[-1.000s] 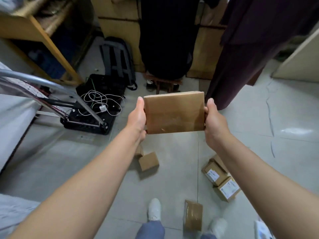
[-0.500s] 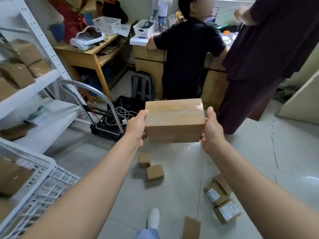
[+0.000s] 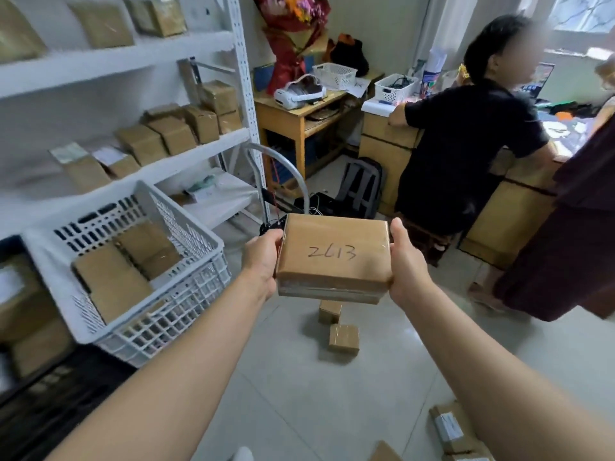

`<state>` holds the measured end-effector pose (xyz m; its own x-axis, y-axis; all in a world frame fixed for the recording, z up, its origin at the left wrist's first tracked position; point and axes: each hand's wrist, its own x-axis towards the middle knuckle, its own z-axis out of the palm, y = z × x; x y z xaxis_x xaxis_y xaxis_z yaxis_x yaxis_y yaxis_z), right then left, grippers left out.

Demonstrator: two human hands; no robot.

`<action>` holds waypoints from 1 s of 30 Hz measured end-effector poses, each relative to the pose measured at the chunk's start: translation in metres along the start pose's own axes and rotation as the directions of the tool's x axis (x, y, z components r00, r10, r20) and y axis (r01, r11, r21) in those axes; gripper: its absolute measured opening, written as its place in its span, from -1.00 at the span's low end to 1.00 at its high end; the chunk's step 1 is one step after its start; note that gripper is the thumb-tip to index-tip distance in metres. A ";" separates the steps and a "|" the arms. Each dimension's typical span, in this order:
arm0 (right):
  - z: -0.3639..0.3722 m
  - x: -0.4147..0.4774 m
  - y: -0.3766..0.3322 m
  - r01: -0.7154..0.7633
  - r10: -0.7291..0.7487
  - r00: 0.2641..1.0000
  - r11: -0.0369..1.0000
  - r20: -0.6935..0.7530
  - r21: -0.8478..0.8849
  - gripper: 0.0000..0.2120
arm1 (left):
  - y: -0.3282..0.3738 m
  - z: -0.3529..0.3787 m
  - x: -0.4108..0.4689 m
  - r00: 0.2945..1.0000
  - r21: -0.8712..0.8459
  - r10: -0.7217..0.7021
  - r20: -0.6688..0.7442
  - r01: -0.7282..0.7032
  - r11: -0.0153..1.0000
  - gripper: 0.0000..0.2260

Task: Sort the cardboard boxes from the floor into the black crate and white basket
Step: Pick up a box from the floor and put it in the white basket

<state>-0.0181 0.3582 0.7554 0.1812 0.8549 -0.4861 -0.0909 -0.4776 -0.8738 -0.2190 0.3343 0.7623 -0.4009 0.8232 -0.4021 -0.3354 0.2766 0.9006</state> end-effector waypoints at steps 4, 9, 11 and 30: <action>0.056 -0.011 -0.004 0.052 -0.051 0.998 0.998 0.043 -0.019 -0.45 | 0.017 -0.051 0.001 0.996 -0.048 0.019 -0.090 -0.024 0.999 -0.91; 0.149 -0.030 -0.002 0.094 -0.086 0.982 0.995 0.167 -0.042 -0.41 | 0.047 -0.134 0.011 0.971 -0.115 0.056 -0.231 -0.085 0.990 -0.93; 0.193 -0.040 0.002 0.108 -0.095 0.969 0.993 0.227 -0.047 -0.42 | 0.059 -0.175 0.019 0.956 -0.113 0.062 -0.286 -0.097 0.989 -0.94; 0.540 -0.144 0.097 0.145 0.035 0.795 0.958 0.606 -0.246 -0.55 | 0.088 -0.509 0.048 0.658 -0.265 -0.142 -0.740 -0.091 0.960 -0.93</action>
<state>-0.5822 0.2983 0.7357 -0.4521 0.7855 -0.4226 0.1799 -0.3837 -0.9058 -0.7018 0.1453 0.7378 -0.8467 0.1358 -0.5144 -0.5113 0.0593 0.8573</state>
